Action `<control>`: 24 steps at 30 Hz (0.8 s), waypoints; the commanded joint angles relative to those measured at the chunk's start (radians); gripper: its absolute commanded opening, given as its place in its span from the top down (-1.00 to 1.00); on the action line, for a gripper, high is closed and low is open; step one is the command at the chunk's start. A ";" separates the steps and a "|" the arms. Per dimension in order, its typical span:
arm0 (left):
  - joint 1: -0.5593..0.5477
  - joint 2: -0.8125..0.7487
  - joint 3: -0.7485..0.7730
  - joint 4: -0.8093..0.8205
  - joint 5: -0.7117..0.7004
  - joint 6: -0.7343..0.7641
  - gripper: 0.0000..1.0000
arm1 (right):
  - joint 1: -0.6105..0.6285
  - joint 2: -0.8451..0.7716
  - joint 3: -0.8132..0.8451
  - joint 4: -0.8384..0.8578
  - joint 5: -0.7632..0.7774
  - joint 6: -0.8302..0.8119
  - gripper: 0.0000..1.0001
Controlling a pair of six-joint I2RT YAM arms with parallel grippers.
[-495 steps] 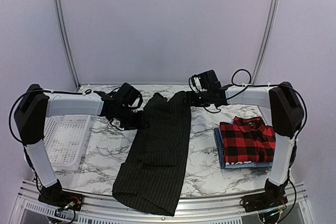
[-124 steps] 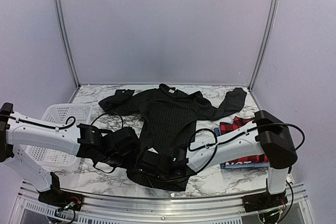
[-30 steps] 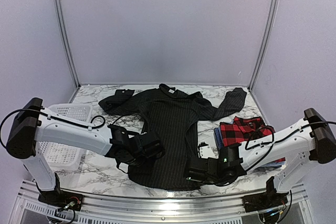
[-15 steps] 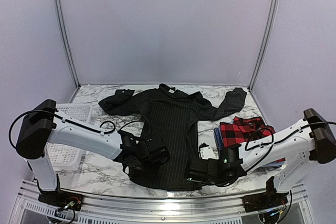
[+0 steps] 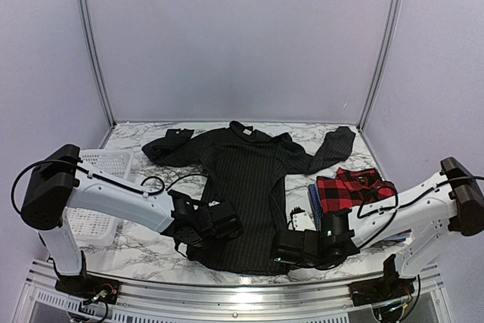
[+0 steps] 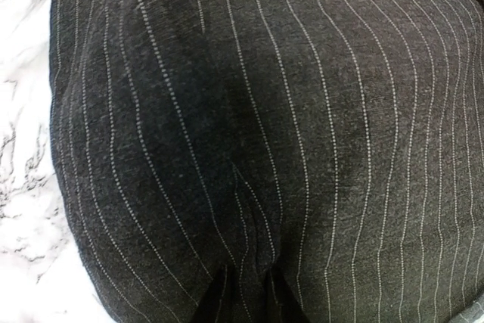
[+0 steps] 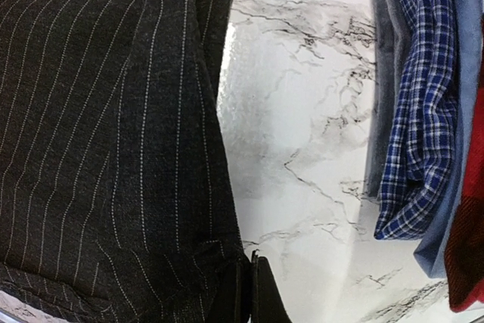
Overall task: Fold and stack the long sleeve shirts
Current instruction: Flatten out the crumpled shirt at the center of the board.
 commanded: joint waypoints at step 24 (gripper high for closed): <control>0.253 -0.667 -0.502 -0.142 0.008 -0.261 1.00 | 0.025 -0.143 -0.109 -0.083 -0.033 0.110 1.00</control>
